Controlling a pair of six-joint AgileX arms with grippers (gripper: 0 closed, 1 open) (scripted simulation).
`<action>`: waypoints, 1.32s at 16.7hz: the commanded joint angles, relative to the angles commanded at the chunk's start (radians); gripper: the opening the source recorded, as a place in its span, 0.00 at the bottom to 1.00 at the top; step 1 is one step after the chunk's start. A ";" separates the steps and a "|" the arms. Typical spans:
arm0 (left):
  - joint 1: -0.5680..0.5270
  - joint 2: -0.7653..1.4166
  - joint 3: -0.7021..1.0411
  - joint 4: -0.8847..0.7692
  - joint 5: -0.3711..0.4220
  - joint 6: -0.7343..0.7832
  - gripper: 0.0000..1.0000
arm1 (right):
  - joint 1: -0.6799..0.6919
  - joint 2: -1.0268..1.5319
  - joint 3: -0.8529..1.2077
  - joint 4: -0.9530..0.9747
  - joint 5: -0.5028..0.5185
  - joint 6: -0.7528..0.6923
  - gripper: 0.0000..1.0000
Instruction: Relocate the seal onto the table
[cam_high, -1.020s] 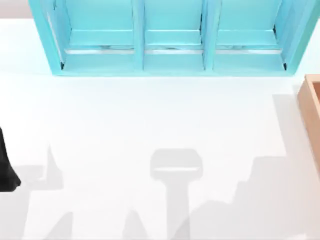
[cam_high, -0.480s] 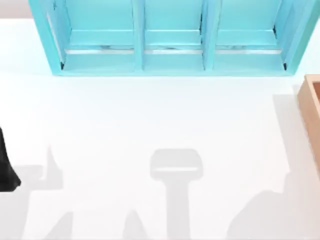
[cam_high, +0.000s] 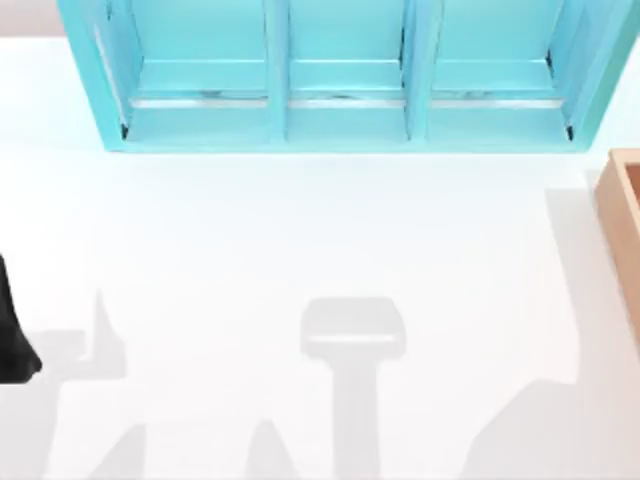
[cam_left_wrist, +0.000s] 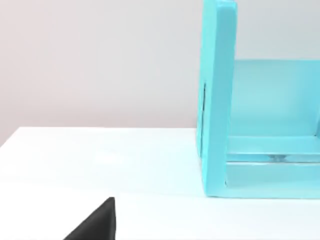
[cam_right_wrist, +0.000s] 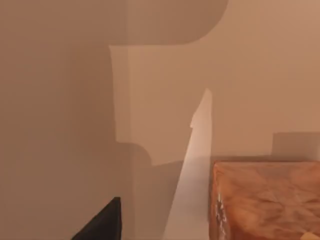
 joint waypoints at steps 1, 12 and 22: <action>0.000 0.000 0.000 0.000 0.000 0.000 1.00 | 0.000 0.000 0.000 0.000 0.000 0.000 0.77; 0.000 0.000 0.000 0.000 0.000 0.000 1.00 | 0.000 0.000 0.000 0.000 0.000 0.000 0.00; 0.000 0.000 0.000 0.000 0.000 0.000 1.00 | 0.007 -0.013 0.012 -0.009 0.008 0.008 0.00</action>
